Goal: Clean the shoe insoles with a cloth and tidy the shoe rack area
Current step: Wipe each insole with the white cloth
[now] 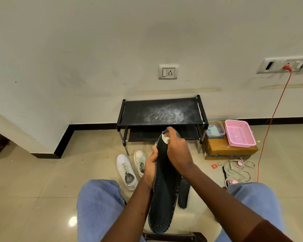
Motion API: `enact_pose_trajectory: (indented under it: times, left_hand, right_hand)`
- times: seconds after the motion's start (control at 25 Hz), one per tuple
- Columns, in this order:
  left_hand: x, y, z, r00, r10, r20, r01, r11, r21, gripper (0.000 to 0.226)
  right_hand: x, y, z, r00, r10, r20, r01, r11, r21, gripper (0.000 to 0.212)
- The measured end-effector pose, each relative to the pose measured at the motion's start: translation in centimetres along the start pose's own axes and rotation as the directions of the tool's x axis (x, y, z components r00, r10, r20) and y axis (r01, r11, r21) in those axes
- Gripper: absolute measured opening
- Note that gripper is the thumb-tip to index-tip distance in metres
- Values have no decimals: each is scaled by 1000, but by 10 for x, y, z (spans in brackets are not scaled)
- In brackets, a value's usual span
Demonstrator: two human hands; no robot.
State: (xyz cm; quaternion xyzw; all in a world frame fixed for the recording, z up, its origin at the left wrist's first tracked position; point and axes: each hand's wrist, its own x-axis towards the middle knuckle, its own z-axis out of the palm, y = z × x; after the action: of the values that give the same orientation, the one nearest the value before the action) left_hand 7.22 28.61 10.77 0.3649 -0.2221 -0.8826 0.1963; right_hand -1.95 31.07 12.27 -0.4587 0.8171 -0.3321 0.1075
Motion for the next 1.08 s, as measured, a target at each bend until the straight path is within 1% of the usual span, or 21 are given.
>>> enact_pose_trajectory:
  times: [0.04, 0.12, 0.2, 0.24, 0.32, 0.4, 0.48, 0.52, 0.56, 0.64, 0.72, 0.8, 0.88, 0.92, 1.0, 1.08]
  left_hand:
    - [1, 1, 0, 1000, 21, -6, -21, 999, -37, 63]
    - [4, 5, -2, 995, 88, -47, -92, 990, -103, 61]
    - [2, 7, -1, 992, 107, -63, -112, 991, -69, 54]
    - [-1, 6, 0, 993, 101, -63, -104, 994, -44, 53]
    - [-5, 4, 1, 997, 67, -38, -67, 998, -4, 60]
    - [-6, 4, 3, 998, 46, -36, -46, 999, 5, 68]
    - [-4, 5, 2, 997, 56, -50, -57, 998, -8, 72]
    - [-5, 5, 2, 998, 51, -43, -52, 999, -11, 73]
    - [-5, 5, 2, 998, 48, -41, -48, 999, -15, 75]
    - [-4, 4, 2, 997, 59, -43, -59, 998, -3, 72]
    - [-2, 6, 3, 995, 92, -49, -93, 995, -20, 67]
    - [2, 8, 1, 988, 129, -80, -134, 988, -72, 67]
    - [2, 10, 0, 987, 131, -93, -137, 988, -65, 68]
    - [1, 10, 0, 988, 127, -86, -132, 990, -49, 67]
    - [-1, 9, -1, 991, 110, -76, -112, 994, -19, 67]
    - [-3, 8, 0, 995, 93, -49, -93, 996, -10, 70]
  right_hand:
    - [-7, -2, 3, 998, -61, 28, 61, 998, 19, 43]
    - [-21, -5, 7, 980, -164, 109, 165, 986, 2, 41]
    - [-27, -3, 7, 970, -195, 145, 204, 978, -44, 42]
    - [-24, 0, 6, 974, -185, 133, 195, 978, -69, 42]
    - [-16, 7, 4, 989, -142, 52, 147, 982, -117, 41]
    - [-6, 13, -1, 999, -28, -15, 26, 991, -131, 36]
    - [-1, 15, -4, 997, 70, -12, -71, 990, -121, 32]
    - [-2, 14, -4, 997, 81, -4, -81, 990, -114, 32]
    - [-2, 13, -3, 998, 70, -5, -70, 992, -108, 33]
    - [-9, 9, 4, 1000, -9, -23, 6, 995, -99, 35]
    - [-19, 4, 14, 995, -102, 4, 102, 992, -79, 36]
    - [-30, -2, 19, 985, -162, 60, 165, 985, -55, 36]
    - [-36, -5, 17, 972, -223, 76, 227, 973, -48, 35]
    - [-36, -2, 16, 967, -246, 69, 251, 965, -72, 35]
    - [-30, 6, 13, 971, -237, 27, 238, 958, -157, 36]
    - [-19, 11, 5, 989, -149, 10, 148, 965, -215, 40]
